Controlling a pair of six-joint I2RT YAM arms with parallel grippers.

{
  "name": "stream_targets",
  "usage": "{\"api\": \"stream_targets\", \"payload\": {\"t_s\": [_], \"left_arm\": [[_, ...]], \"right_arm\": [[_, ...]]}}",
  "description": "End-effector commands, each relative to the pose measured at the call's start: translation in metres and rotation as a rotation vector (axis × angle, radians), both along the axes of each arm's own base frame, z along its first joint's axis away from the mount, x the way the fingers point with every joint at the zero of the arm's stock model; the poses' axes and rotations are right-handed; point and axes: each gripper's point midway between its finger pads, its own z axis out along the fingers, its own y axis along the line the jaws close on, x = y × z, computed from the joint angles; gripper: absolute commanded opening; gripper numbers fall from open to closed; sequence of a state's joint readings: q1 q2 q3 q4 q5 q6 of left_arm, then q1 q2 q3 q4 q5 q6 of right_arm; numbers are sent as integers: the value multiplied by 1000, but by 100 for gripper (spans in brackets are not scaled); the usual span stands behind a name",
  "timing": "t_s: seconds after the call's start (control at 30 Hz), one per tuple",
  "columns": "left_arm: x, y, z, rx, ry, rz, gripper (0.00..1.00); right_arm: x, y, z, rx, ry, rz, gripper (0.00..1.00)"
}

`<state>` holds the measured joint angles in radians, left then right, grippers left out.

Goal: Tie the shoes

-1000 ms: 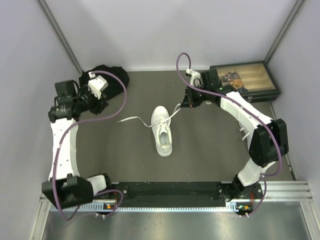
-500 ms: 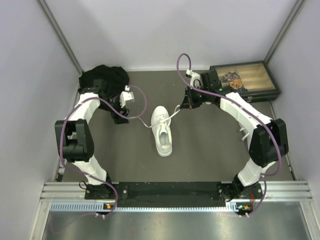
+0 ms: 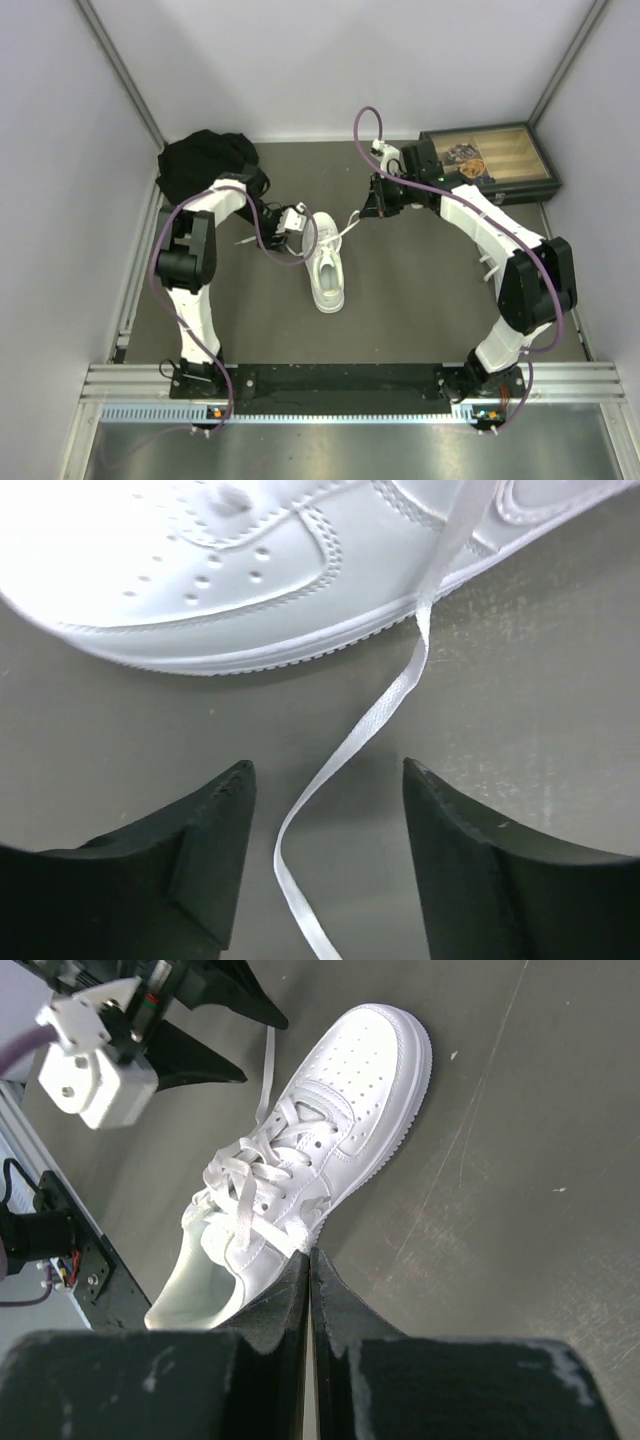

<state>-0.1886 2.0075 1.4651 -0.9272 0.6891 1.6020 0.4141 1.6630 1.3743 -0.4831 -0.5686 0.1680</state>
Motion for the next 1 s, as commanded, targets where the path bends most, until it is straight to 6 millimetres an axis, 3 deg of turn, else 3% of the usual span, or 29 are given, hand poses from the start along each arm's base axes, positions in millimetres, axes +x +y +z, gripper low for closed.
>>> {"api": "stream_targets", "payload": {"t_s": [0.0,0.07,0.17,0.27,0.3,0.33,0.43,0.67,0.8,0.97], "left_arm": [[19,-1,-4,18,-99,-78,63],[21,1,-14,45,-103,-99,59],[16,4,-25,82,-94,-131,44],[11,4,-28,106,-95,-152,20],[9,4,-28,111,-95,-154,4],[4,3,-25,112,-82,-153,0],[-13,8,-2,108,-62,-141,0],[-68,26,96,22,-72,-72,0],[-105,29,122,-9,-69,-58,0],[-117,12,157,-129,-135,-13,0]], "right_arm": [[5,-5,22,21,-74,-17,0],[7,-7,19,13,-73,-29,0],[8,-8,16,10,-72,-32,0],[7,-8,14,10,-67,-31,0],[7,-8,14,13,-67,-28,0],[7,-7,15,15,-68,-27,0],[8,-6,16,20,-71,-24,0],[19,-9,15,8,-113,-62,0],[25,-10,16,6,-133,-74,0],[28,-7,19,24,-142,-66,0]]}}
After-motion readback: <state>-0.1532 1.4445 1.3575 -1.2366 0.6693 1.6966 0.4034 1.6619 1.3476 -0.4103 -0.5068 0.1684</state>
